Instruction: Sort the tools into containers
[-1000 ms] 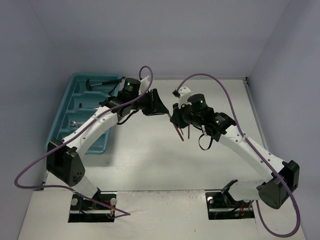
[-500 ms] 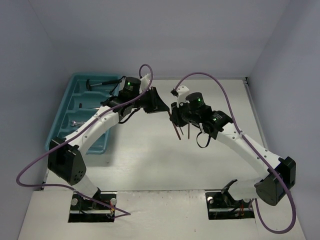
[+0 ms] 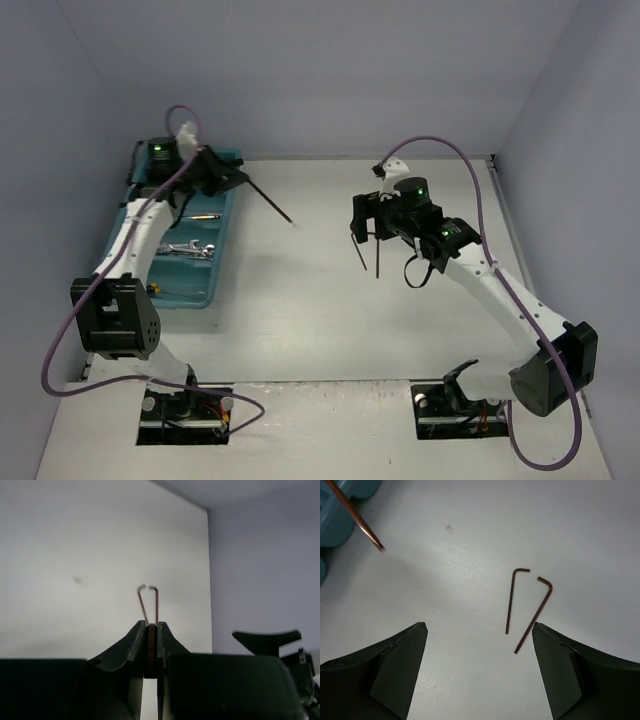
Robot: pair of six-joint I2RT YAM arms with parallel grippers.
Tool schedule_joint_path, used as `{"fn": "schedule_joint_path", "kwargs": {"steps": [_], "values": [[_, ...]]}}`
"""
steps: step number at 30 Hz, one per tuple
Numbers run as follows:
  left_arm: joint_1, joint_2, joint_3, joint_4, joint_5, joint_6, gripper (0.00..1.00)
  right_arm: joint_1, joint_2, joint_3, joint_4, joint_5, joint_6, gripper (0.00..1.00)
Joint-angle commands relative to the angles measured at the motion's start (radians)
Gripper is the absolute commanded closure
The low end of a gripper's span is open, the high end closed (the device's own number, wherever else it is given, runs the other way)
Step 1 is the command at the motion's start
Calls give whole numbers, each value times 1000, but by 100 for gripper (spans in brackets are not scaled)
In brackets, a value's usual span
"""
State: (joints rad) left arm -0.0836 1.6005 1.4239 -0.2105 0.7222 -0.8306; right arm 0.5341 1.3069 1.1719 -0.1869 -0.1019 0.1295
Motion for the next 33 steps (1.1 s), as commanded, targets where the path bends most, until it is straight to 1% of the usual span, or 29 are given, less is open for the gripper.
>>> {"fn": "schedule_joint_path", "kwargs": {"steps": [1,2,5,8,10,14,17,18,20,22,23,24,26,28,30,33], "values": [[264,-27,42,25,89,27,100,-27,-51,-32,28,79,28,16],[328,-11,50,17,97,33,100,-31,-49,-44,27,84,30,16],[445,63,93,-10,111,40,100,-34,-34,-64,23,103,44,16],[514,160,140,-31,111,42,100,-38,-12,-81,23,156,53,16],[539,215,159,-17,105,38,100,-40,4,-94,23,178,59,16],[551,307,218,-22,64,59,100,-45,39,-116,23,218,73,17],[553,385,263,-52,35,72,96,-49,67,-127,21,246,87,19],[553,404,280,-60,30,78,94,-52,80,-127,21,258,94,20],[553,431,292,-70,15,88,87,-59,107,-127,23,273,103,22],[556,437,298,-72,-3,91,78,-65,128,-125,21,283,116,23],[555,435,302,-76,-19,91,70,-74,150,-121,21,282,121,23],[555,434,303,-78,-20,93,70,-74,150,-121,23,284,127,23],[555,417,306,-99,-53,98,61,-85,199,-112,21,293,147,28],[553,392,303,-122,-83,112,58,-93,242,-98,22,295,167,30],[553,360,297,-149,-121,137,56,-98,292,-77,21,293,183,35],[546,301,299,-228,-190,180,54,-101,350,-44,17,286,201,40]]}}
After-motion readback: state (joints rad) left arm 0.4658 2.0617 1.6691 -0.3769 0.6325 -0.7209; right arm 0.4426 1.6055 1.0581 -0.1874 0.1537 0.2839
